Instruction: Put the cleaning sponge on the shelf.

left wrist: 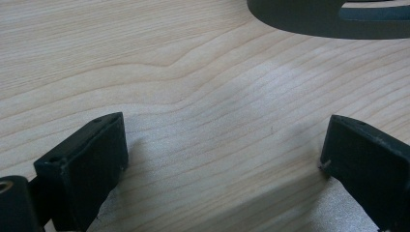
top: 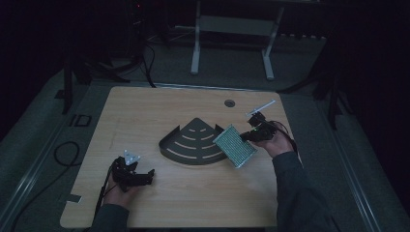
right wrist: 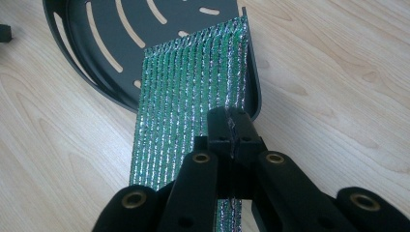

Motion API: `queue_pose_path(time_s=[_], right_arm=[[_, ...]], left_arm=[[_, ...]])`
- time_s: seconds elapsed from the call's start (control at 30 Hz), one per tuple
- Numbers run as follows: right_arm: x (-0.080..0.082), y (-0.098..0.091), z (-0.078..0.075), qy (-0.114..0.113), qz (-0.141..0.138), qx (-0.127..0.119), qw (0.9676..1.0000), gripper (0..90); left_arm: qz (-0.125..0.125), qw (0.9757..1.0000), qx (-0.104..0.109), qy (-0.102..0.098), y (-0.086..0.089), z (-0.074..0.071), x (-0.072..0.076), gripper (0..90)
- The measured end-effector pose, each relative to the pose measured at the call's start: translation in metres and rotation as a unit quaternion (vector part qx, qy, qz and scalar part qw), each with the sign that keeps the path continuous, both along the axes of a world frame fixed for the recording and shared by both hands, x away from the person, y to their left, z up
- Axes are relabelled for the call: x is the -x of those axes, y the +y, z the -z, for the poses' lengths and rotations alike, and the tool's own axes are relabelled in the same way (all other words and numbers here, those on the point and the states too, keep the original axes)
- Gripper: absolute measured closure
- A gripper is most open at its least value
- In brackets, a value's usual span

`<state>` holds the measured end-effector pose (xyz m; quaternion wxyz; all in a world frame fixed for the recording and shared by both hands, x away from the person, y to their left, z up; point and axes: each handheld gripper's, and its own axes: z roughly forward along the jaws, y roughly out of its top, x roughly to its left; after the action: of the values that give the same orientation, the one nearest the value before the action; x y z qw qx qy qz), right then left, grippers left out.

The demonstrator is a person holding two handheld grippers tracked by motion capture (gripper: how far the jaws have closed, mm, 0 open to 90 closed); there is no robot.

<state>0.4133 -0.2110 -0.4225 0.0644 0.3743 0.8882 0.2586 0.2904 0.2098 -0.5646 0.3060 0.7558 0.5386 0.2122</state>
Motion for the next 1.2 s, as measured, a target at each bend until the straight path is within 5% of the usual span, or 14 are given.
queue_pose_path(time_s=[1.2], right_arm=[[-0.034, 0.026, 0.004, -0.003, -0.021, -0.020, 0.9996, 89.5]], left_arm=[[0.000, 1.0000, 0.000, 0.000, 0.000, 0.000, 0.000, 3.0]])
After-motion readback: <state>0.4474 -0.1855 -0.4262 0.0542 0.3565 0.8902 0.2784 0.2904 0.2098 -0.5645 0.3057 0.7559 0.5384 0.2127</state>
